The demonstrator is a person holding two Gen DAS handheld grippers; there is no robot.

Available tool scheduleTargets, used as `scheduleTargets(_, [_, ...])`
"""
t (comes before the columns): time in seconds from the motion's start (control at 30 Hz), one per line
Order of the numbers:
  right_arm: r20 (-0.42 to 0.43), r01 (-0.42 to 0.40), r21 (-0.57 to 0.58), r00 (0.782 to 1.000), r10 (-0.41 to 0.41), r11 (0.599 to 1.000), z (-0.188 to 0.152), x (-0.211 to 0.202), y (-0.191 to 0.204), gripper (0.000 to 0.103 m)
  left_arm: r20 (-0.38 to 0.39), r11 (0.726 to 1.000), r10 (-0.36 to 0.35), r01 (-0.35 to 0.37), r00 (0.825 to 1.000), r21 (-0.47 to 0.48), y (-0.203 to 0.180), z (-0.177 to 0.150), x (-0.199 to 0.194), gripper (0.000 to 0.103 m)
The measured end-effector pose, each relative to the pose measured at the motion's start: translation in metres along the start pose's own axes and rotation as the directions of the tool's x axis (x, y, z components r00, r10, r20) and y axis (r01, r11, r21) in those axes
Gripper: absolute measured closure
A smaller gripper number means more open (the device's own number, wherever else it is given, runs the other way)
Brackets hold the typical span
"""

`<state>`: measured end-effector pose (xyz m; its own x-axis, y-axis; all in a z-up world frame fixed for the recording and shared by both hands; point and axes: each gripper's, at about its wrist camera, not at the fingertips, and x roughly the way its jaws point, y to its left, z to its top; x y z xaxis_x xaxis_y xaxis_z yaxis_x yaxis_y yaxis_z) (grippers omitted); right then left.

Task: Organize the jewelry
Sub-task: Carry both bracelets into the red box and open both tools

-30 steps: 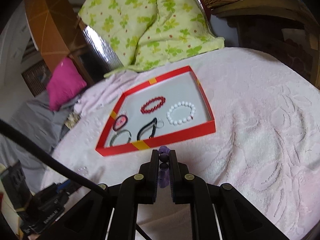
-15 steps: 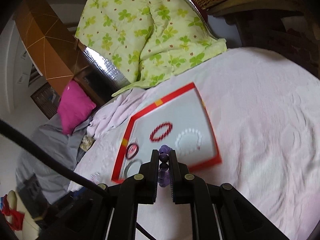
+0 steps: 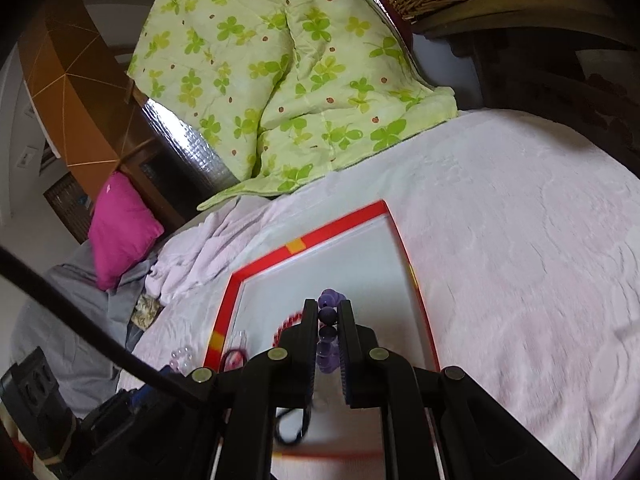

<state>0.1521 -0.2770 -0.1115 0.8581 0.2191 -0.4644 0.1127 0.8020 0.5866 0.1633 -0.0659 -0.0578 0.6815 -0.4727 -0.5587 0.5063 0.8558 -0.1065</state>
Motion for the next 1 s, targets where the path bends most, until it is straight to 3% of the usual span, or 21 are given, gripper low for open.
scheduleTargets(0.1, [-0.003,-0.002,0.0,1.0,0.002,1.0,0.006,0.014,0.002,0.093,-0.011,1.0,-0.001,0.001,1.0,-0.025,0.007,0.0,0.011,0.088])
scheduleTargets(0.5, [-0.039,0.029,-0.031,0.999,-0.03,0.999,0.008,0.056,0.003,0.093,-0.071,0.999,0.046,-0.044,0.996,0.024,0.01,0.001,0.052,0.088])
scheduleTargets(1.0, [-0.079,0.055,0.012,0.995,-0.054,0.998,0.016,0.087,-0.012,0.093,-0.119,0.994,0.099,-0.092,0.988,0.065,0.01,-0.002,0.073,0.088])
